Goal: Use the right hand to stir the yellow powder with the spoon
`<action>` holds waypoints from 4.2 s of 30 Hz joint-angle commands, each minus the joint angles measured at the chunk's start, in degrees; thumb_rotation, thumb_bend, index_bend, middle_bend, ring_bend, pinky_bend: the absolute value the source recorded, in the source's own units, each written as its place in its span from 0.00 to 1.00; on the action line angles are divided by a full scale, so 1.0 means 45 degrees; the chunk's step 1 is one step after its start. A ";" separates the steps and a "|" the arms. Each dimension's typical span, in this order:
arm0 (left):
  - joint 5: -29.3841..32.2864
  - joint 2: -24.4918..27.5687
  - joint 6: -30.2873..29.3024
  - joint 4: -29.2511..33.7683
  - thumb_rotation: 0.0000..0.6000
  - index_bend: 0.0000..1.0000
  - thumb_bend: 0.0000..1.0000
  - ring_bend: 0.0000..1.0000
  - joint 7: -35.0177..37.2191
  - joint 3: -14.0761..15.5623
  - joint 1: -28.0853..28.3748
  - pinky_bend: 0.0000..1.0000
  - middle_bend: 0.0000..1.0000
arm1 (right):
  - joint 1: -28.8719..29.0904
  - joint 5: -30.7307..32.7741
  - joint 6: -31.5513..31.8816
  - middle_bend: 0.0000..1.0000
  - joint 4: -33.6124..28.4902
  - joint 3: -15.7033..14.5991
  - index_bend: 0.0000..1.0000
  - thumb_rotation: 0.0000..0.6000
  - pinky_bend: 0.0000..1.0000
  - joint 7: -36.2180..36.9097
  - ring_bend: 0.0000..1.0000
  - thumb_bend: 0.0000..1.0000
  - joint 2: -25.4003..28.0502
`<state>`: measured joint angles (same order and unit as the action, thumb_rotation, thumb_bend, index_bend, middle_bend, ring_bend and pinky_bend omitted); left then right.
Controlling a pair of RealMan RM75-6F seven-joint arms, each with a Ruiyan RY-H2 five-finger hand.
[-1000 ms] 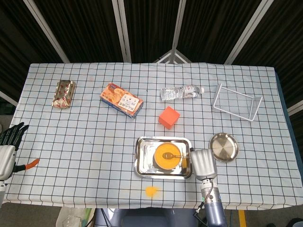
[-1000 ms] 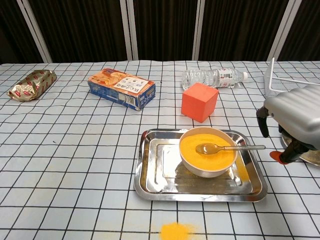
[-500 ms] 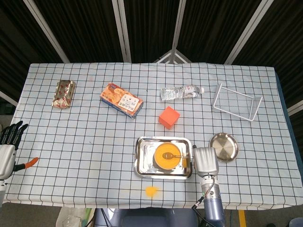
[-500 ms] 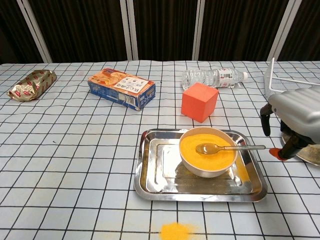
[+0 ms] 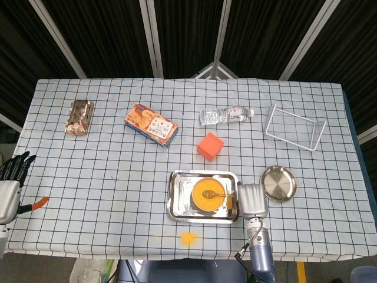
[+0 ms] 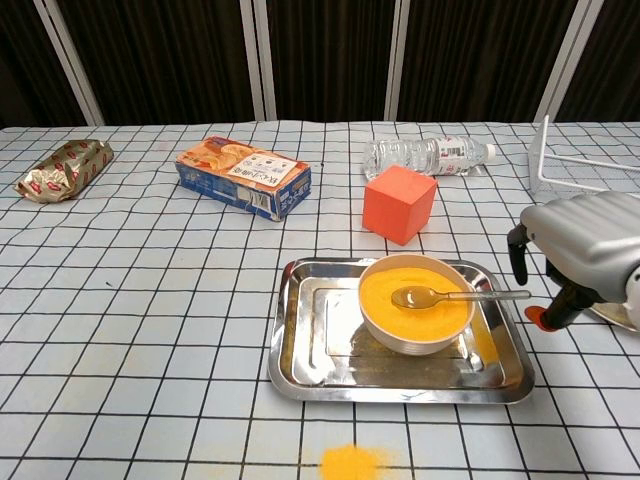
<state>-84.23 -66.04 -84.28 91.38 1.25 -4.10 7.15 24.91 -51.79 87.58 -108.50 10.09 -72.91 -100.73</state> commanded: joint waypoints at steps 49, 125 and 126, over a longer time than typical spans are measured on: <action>0.0044 0.0071 0.0073 0.0089 1.00 0.00 0.00 0.00 0.0118 0.0033 -0.0006 0.00 0.00 | 0.0861 0.0515 0.0695 0.97 0.0439 -0.0347 0.51 1.00 0.81 0.0267 0.98 0.46 -0.0793; 0.0036 0.0105 0.0180 0.0184 1.00 0.00 0.00 0.00 0.0338 0.0082 0.0004 0.00 0.00 | 0.0723 -0.8784 -0.0598 1.00 0.6271 -0.2708 0.86 1.00 0.83 -0.0153 1.00 0.70 0.0488; 0.0035 0.0104 0.0184 0.0187 1.00 0.00 0.00 0.00 0.0330 0.0081 0.0008 0.00 0.00 | 0.0710 -0.8845 -0.0615 1.00 0.6192 -0.2678 0.86 1.00 0.83 -0.0181 1.00 0.70 0.0575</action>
<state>-84.07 -65.57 -83.46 92.22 2.73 -3.73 7.18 28.22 -91.30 84.92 -80.26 -2.21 -73.62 -98.52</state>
